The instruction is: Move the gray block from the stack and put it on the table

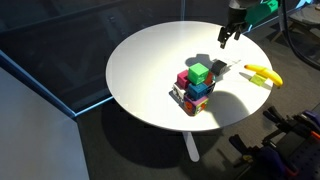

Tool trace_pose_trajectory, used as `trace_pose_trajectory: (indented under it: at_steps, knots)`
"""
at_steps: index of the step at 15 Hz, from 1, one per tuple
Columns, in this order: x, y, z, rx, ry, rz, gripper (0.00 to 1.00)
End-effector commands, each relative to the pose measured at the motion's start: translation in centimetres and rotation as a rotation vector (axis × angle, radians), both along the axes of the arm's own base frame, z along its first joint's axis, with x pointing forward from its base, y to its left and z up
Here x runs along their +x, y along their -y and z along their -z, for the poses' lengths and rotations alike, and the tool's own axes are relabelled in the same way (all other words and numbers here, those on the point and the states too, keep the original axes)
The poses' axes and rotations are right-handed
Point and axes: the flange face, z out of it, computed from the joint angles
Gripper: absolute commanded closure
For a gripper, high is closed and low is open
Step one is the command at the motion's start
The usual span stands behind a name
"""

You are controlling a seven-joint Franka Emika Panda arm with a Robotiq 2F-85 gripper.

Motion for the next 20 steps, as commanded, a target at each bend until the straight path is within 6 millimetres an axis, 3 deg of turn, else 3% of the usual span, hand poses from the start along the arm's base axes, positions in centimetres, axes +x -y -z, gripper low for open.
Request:
trace_pose_trajectory:
  at_steps: [1,6,13,20]
  knots:
    - [-2.8,0.4,-2.4,-0.017,-0.020,0.013,0.00]
    - [-6.6,0.4,-4.4,-0.017,-0.010,-0.009,0.00]
    - [-11.3,-1.6,-7.4,0.030,0.036,-0.027,0.00]
    - [-12.7,-5.3,-9.7,0.107,0.105,-0.019,0.00]
